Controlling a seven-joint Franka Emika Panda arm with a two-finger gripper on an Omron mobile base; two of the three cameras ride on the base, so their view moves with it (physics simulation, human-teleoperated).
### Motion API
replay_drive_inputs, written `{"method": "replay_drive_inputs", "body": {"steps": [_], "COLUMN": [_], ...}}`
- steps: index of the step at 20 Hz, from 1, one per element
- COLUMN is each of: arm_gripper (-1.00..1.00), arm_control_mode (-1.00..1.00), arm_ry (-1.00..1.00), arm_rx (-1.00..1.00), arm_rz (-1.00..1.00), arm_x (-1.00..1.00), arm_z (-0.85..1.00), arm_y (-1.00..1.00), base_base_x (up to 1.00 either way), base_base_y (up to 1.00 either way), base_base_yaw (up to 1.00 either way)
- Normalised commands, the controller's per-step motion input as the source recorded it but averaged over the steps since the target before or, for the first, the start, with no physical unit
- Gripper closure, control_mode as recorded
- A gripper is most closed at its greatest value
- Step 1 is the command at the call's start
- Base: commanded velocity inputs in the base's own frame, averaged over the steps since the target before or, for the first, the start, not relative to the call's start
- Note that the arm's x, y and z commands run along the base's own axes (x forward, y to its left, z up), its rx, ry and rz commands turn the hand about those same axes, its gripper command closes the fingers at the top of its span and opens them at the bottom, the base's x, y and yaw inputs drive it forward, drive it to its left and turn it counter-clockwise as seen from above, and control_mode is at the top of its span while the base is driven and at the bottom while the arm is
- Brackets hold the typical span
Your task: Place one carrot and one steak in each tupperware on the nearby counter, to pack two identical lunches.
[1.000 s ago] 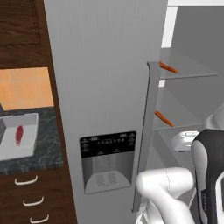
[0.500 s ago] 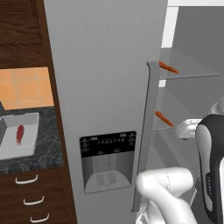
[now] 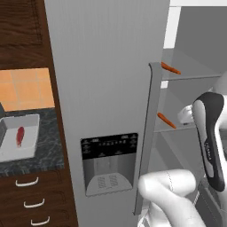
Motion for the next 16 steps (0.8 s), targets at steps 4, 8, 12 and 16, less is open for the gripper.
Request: {"method": "replay_drive_inputs", "body": {"steps": [4, 8, 12, 16], "arm_gripper": [-1.0, -1.0, -1.0, -1.0], "arm_control_mode": [-1.0, -1.0, -1.0, -1.0], "arm_ry": [0.01, 0.0, 0.0, 0.0], "arm_rx": [0.0, -0.03, -0.04, -0.03], "arm_rz": [0.16, 0.13, 0.08, 0.04], "arm_x": [0.91, 0.84, 0.61, 0.7], "arm_z": [-0.35, -0.57, -0.73, -0.68], "arm_y": [-0.46, -0.36, -0.15, -0.01], "base_base_x": [0.0, 0.0, 0.0, 0.0], "base_base_y": [0.0, 0.0, 0.0, 0.0], "base_base_yaw": [0.0, 0.0, 0.0, 0.0]}}
